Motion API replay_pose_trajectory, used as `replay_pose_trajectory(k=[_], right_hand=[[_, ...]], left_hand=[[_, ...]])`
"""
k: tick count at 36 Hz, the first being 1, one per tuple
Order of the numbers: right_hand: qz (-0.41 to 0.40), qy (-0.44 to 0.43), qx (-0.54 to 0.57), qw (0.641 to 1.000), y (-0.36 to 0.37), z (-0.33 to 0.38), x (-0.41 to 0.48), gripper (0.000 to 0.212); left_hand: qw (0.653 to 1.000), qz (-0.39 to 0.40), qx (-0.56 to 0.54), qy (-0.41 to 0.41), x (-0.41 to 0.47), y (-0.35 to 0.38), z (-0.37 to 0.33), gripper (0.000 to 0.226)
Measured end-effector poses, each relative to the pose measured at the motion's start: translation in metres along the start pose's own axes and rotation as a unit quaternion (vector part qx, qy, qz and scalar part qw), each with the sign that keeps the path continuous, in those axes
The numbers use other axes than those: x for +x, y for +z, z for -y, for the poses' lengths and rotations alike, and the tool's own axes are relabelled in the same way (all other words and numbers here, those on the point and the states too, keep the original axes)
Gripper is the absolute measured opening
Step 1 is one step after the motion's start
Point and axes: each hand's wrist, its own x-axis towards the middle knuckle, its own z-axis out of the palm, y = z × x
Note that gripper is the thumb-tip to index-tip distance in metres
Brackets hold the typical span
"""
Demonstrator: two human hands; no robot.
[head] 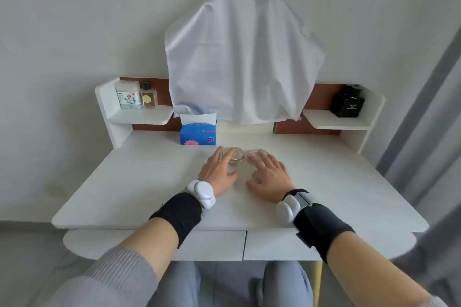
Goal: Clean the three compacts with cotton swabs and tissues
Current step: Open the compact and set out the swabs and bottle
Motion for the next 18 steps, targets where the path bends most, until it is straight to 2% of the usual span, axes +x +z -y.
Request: replay_pose_trajectory(k=[7, 11, 18], right_hand=[[-0.008, 0.000, -0.002, 1.000, 0.005, 0.002, 0.014, 0.072], [0.002, 0.004, -0.014, 1.000, 0.006, -0.003, 0.021, 0.063], [-0.016, 0.052, -0.023, 0.998, 0.008, -0.027, 0.025, 0.060]], left_hand=[[1.000, -0.002, -0.004, 0.004, 0.023, 0.011, 0.000, 0.066], [0.999, -0.011, 0.044, -0.002, 0.034, 0.017, 0.006, 0.064], [0.999, 0.008, 0.041, 0.002, 0.033, 0.021, 0.008, 0.051]])
